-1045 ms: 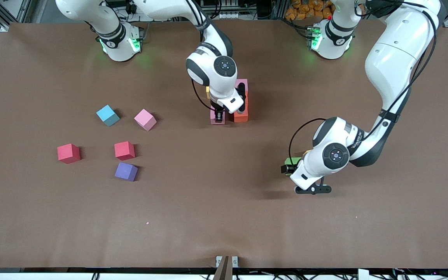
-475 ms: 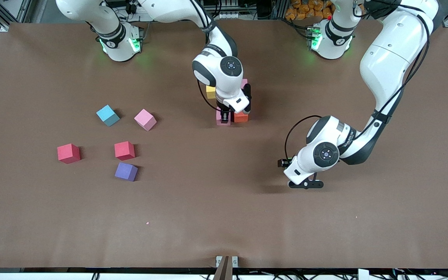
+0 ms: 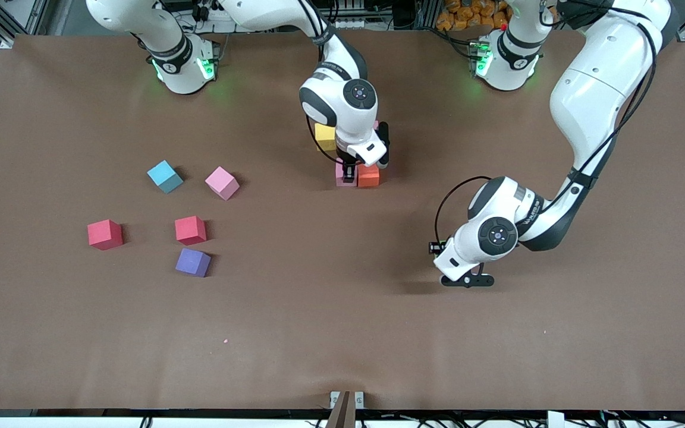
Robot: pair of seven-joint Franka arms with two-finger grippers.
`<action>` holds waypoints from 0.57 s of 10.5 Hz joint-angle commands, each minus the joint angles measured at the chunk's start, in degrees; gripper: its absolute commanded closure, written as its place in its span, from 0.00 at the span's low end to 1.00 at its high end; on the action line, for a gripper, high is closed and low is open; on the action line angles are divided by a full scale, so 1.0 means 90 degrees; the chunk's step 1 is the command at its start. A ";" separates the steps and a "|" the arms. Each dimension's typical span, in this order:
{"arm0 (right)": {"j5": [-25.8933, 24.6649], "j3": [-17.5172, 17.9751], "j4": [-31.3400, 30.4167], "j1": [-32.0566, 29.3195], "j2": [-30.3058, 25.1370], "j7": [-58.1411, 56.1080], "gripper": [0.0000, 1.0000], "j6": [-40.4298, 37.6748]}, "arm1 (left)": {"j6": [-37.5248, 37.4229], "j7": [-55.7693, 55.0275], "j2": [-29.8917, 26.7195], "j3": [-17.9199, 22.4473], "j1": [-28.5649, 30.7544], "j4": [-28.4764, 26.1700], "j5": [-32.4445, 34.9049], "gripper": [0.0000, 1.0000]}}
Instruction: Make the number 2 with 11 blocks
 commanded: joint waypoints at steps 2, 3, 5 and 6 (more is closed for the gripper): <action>0.0052 -0.0028 0.0128 0.0026 0.0066 0.0106 0.77 -0.0050 | -0.0069 -0.0817 -0.0364 -0.0044 -0.0014 0.0016 0.0070 0.61; 0.0052 -0.0028 0.0128 0.0016 0.0066 0.0116 0.75 -0.0050 | -0.0204 -0.1022 -0.0471 -0.0093 -0.0014 0.0016 0.0050 0.62; 0.0052 -0.0028 0.0138 -0.0003 0.0056 0.0116 0.00 -0.0089 | -0.0448 -0.1636 -0.0667 -0.0278 -0.0004 0.0016 0.0050 0.63; 0.0052 -0.0038 0.0138 -0.0042 -0.0012 0.0097 0.00 -0.0109 | -0.0546 -0.2045 -0.0745 -0.0414 -0.0004 0.0016 0.0050 0.63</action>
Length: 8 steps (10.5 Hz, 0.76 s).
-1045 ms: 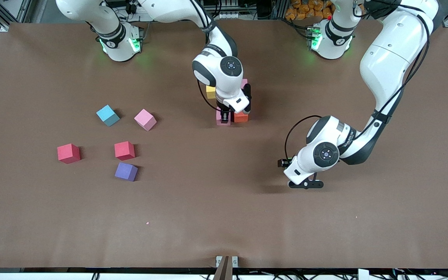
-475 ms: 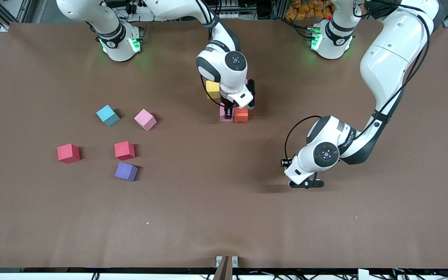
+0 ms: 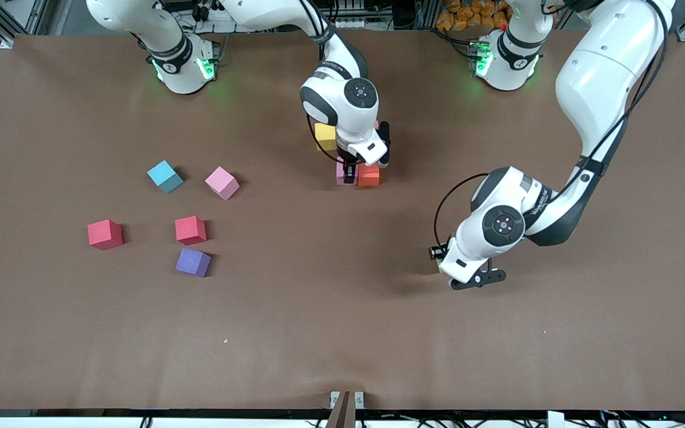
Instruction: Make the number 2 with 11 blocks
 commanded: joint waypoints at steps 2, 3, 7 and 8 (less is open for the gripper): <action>0.0052 -0.0017 0.0119 -0.0188 -0.0199 0.0046 0.00 -0.0416 | -0.0383 -0.1376 -0.0444 -0.0329 0.0015 -0.0093 0.0041 0.63; 0.0052 -0.0046 0.0119 -0.0198 -0.0365 0.0046 0.00 -0.0670 | -0.0471 -0.1776 -0.0523 -0.0427 0.0015 -0.0103 0.0041 0.63; 0.0042 -0.0133 0.0109 -0.1065 -0.1011 0.0056 0.00 -0.1483 | -0.0754 -0.3583 -0.0738 -0.0866 0.0005 -0.0103 0.0041 0.63; 0.0032 -0.0260 0.0109 -0.1377 -0.1002 0.0066 0.00 -0.1425 | -0.0823 -0.3877 -0.0738 -0.1002 0.0005 -0.0103 0.0041 0.63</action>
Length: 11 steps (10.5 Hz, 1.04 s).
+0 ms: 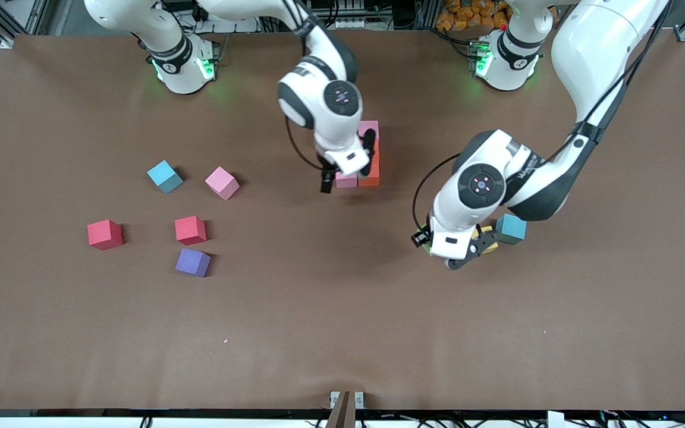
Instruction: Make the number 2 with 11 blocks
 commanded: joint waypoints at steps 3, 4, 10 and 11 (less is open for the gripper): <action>-0.0066 -0.0610 -0.0157 -0.1230 -0.0063 0.0025 0.00 0.0203 | -0.0211 -0.1967 -0.0084 -0.0640 -0.0005 -0.0110 -0.0133 0.68; -0.0066 -0.0835 -0.0177 -0.1445 -0.0034 0.0025 0.00 0.0280 | -0.0211 -0.2688 -0.0064 -0.0661 -0.0247 -0.0110 -0.0251 0.68; -0.0056 -0.0867 -0.1171 -0.2471 -0.0317 0.0015 0.00 0.0573 | 0.0724 -0.7181 0.0277 -0.0593 -0.1655 0.0007 -0.0271 0.68; -0.0056 -0.0867 -0.1454 -0.2589 -0.0346 0.0025 0.00 0.0893 | 0.1007 -0.7855 0.0365 -0.0593 -0.1820 0.0017 -0.0272 0.68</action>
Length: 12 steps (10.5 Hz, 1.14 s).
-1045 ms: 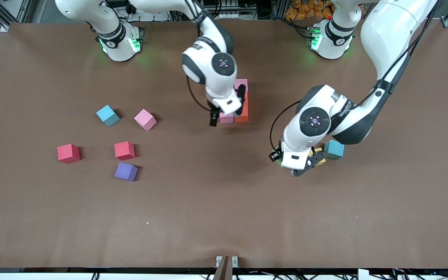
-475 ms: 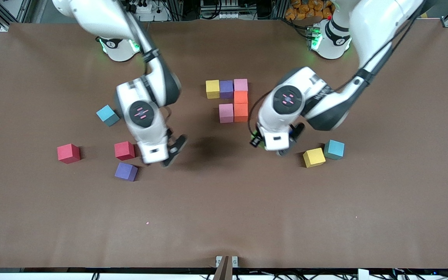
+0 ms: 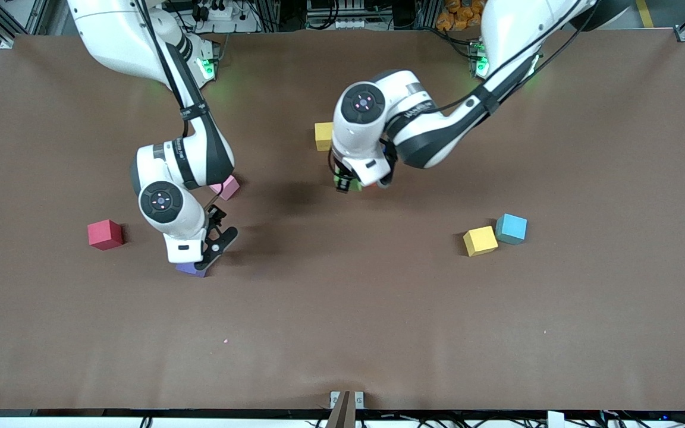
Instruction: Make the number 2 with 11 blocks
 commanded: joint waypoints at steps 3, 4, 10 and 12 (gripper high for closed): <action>-0.0009 0.0074 -0.0784 -0.0705 -0.0266 0.0387 0.00 0.0648 | 0.0881 -0.2006 0.0181 0.0606 -0.0952 0.0046 -0.0063 0.68; -0.0009 0.0074 -0.0794 -0.0726 -0.0256 0.0708 0.00 0.0609 | 0.1057 -0.2222 0.0259 0.0792 -0.1187 0.0046 -0.0044 0.68; 0.0595 0.0104 -0.0950 -0.0736 -0.0236 0.1698 0.00 0.0541 | 0.1858 -0.2944 0.0484 0.1318 -0.1861 -0.0266 0.0024 0.68; 0.0606 0.0104 -0.0999 -0.0726 -0.0178 0.1698 0.00 0.0599 | 0.2083 -0.3248 0.0523 0.1962 -0.2486 -0.0325 0.0239 0.68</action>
